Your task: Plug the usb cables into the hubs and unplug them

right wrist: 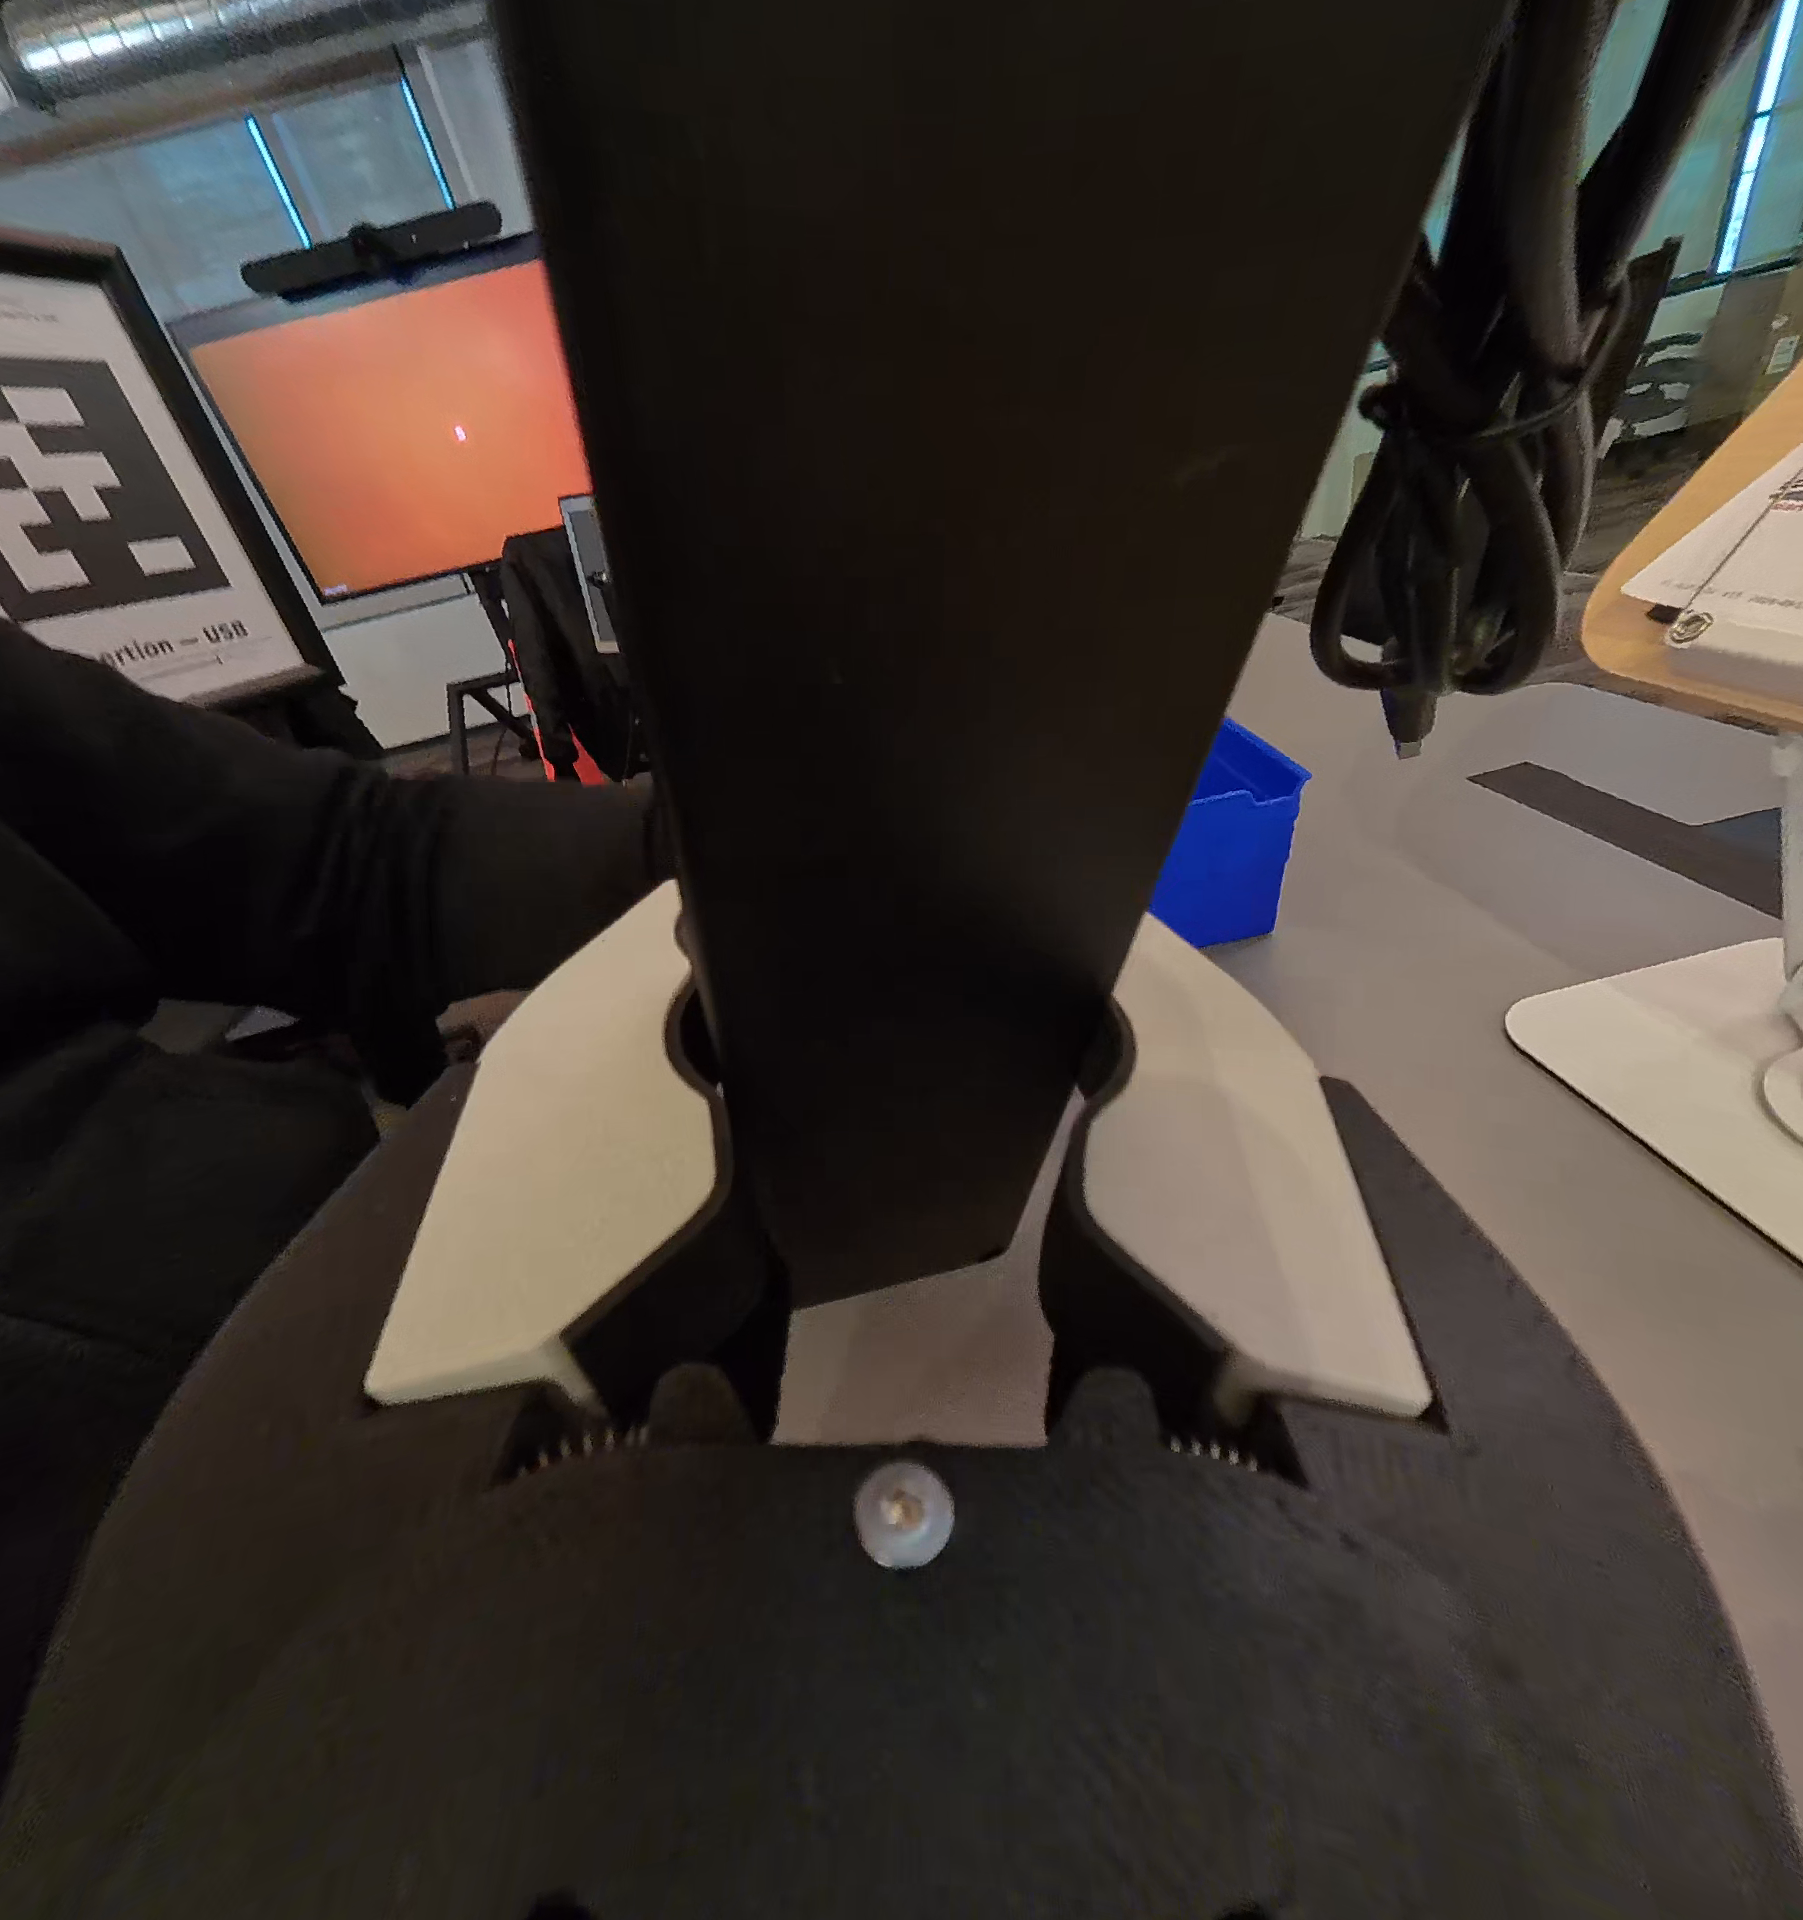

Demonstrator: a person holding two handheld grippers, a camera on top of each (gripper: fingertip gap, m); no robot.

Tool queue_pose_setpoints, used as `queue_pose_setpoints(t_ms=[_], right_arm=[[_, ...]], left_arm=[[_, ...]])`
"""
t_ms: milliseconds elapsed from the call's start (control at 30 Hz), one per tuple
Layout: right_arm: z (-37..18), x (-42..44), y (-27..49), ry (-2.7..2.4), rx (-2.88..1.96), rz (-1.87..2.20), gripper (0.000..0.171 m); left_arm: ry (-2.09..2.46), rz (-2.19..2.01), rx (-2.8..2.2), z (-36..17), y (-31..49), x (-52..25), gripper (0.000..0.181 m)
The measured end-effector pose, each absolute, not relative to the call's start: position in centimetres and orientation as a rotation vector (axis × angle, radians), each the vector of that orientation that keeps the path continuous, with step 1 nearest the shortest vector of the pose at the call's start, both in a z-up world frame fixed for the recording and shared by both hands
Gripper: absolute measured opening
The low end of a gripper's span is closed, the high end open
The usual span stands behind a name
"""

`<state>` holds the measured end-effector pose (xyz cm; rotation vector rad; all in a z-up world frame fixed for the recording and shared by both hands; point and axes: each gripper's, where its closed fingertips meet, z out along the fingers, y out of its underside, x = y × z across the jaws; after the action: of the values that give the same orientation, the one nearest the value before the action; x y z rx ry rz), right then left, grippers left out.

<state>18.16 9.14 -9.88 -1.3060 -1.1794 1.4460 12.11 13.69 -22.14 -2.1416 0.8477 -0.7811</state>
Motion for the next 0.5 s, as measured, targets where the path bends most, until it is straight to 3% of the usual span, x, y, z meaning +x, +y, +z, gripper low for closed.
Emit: queue_pose_setpoints(t_ms=[300,500], right_arm=[[-11.8,17.1,8.0,-1.331,-1.255,1.299,0.067],[-12.2,17.0,8.1,-1.347,-1.276,1.273,0.067]], left_arm=[[1.074,-1.034,-1.988,-12.7,8.4,12.9,0.007],[1.155,-1.047,-2.137,-17.6,7.5,13.3,0.007]])
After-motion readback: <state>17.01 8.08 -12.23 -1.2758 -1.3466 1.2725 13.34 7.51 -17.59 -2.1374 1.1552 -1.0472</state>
